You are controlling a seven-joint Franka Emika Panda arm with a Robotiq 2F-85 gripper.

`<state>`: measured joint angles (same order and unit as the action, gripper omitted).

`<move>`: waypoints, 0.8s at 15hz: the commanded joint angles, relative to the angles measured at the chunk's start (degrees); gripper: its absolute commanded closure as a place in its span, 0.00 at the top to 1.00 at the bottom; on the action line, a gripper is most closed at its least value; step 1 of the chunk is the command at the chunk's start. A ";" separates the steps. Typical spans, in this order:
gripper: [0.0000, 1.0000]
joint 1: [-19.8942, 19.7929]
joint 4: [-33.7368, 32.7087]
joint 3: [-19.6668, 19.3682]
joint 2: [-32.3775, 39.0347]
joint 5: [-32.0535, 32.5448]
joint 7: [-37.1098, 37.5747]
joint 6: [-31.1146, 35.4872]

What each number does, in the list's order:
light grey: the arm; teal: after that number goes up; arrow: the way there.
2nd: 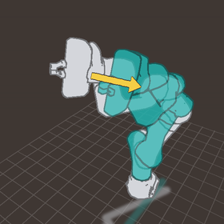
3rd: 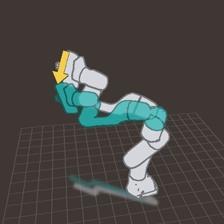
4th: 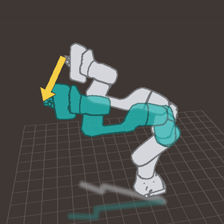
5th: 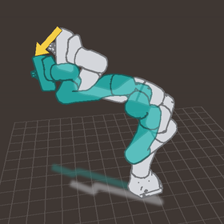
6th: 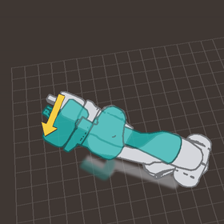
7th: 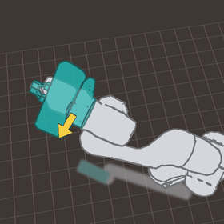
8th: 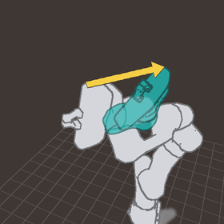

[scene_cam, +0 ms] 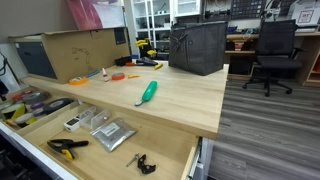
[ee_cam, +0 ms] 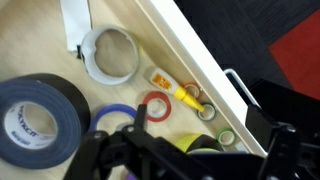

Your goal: Pick the blue masking tape and put in into the upper open drawer to the left

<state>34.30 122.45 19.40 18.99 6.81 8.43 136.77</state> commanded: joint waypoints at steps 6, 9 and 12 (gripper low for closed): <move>1.00 -10.22 21.49 -1.10 -18.22 -3.94 1.71 -0.40; 1.00 -15.05 21.14 -3.53 -18.79 -4.12 -1.82 -1.63; 1.00 -18.77 19.03 -5.71 -18.47 -6.45 -7.63 -1.96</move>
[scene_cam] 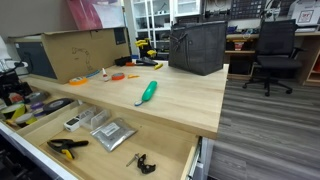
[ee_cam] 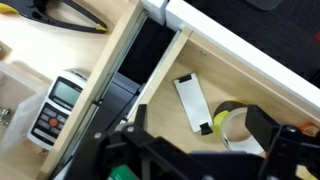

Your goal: Pick the blue masking tape and put in into the upper open drawer to the left

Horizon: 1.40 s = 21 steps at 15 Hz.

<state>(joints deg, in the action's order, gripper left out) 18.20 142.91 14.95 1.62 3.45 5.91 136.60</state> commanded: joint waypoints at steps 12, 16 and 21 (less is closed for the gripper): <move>1.00 -8.39 -19.30 -5.52 -2.16 -10.47 -13.88 -20.06; 1.00 -8.81 -28.81 -6.10 -1.40 -9.82 -5.96 -28.92; 1.00 -10.07 -37.84 -7.21 -0.30 -9.33 5.05 -36.32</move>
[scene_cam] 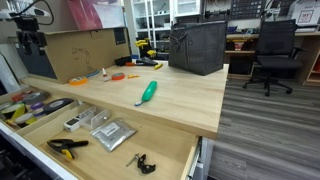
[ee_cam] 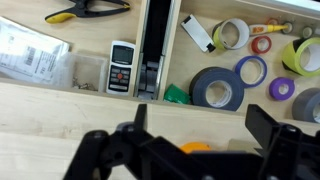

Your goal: Pick the blue masking tape and put in into the upper open drawer to the left

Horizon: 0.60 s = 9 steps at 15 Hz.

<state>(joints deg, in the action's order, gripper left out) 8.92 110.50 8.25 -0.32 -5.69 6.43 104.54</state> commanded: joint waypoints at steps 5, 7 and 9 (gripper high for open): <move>1.00 -1.82 -12.50 -1.53 4.02 -4.80 5.26 -10.55; 1.00 -2.03 -15.19 -1.76 5.18 -6.56 5.09 -13.77; 1.00 -2.09 -18.14 -1.91 6.30 -7.61 5.44 -16.66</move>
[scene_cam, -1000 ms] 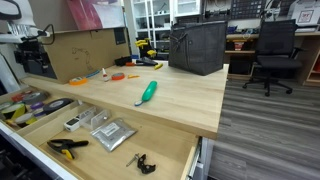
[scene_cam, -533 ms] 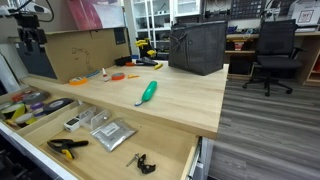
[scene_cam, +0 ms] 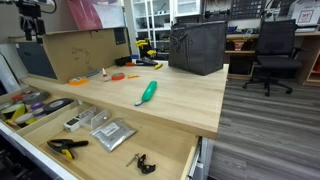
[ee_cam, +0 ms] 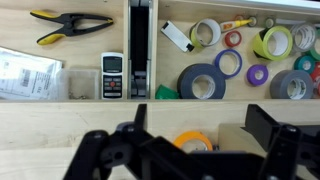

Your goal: Pick the blue masking tape and put in into the upper open drawer to the left

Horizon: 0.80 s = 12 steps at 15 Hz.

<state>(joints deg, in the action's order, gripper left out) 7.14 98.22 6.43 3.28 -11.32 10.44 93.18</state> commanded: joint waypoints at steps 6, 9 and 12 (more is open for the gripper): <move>1.00 0.90 -15.79 0.13 6.45 2.00 6.89 -14.60; 1.00 2.76 -21.65 0.56 8.89 8.40 11.25 -21.44; 1.00 5.42 -26.83 1.02 11.52 15.59 14.07 -27.36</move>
<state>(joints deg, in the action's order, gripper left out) 10.13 78.57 7.00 10.88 -1.17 20.99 72.11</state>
